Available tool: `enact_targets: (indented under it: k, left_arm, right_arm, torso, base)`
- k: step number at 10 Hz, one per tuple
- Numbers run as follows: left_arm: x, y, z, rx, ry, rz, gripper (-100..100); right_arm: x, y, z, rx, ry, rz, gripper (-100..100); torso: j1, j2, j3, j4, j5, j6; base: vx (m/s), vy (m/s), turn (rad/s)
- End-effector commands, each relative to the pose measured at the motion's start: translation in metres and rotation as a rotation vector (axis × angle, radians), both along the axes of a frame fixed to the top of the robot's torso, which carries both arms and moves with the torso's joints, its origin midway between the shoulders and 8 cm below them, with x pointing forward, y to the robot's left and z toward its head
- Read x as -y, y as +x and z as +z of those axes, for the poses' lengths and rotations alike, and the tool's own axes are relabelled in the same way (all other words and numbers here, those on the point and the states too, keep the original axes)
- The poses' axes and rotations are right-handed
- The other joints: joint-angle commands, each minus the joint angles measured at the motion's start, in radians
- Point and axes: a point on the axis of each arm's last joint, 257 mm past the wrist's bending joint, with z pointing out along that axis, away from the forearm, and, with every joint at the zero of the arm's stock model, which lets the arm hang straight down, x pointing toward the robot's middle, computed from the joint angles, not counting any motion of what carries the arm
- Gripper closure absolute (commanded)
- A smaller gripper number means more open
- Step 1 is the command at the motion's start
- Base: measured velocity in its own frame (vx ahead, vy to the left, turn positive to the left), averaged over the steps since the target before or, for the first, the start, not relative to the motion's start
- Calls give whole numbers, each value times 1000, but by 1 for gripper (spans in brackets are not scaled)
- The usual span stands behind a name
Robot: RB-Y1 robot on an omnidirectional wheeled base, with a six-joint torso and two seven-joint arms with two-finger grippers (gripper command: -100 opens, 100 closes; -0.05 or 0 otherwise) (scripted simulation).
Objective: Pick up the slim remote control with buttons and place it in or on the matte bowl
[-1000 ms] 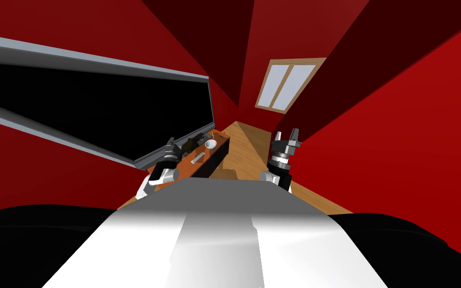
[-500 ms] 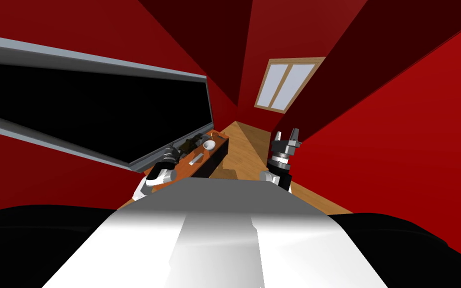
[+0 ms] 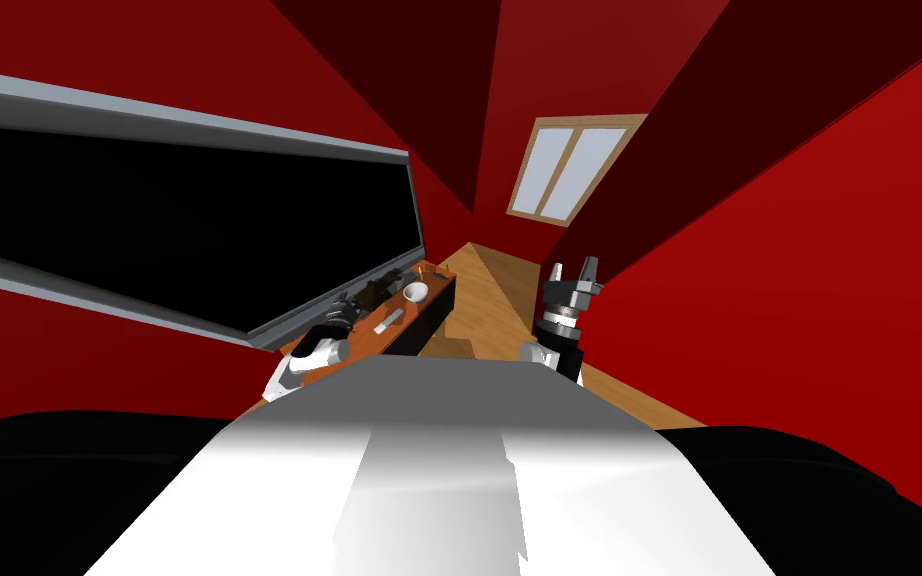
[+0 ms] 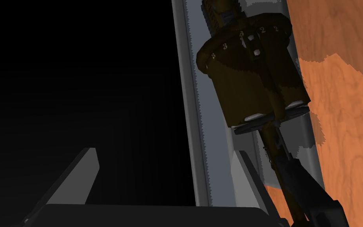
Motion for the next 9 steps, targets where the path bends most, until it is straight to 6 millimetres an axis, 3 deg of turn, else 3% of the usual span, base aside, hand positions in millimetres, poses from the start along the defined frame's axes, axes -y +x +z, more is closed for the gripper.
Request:
enact_targets:
  k: [1, 4, 6, 9]
  left_arm:
    - [-5, -4, -17, -49, -31, 16, -100]
    - [-25, -21, -59, -151, -117, 76, -100]
    - [-24, -25, -66, -182, -131, 79, -100]
    - [-37, -48, -108, -288, -227, 141, -100]
  right_arm:
    - [0, 0, 0, 0, 0, 0, 0]
    - [0, 0, 0, 0, 0, 0, 0]
    - [0, 0, 0, 0, 0, 0, 0]
    - [0, 0, 0, 0, 0, 0, 0]
  torso:
    - [0, 0, 0, 0, 0, 0]
    - [0, -1, -1, 0, 0, 0]
    - [0, -2, -1, 0, 0, 0]
    - [1, -1, -1, 0, 0, 0]
  base:
    - [36, -18, -17]
    - [61, -16, -36]
    - [42, -9, -11]
    - [56, -8, -50]
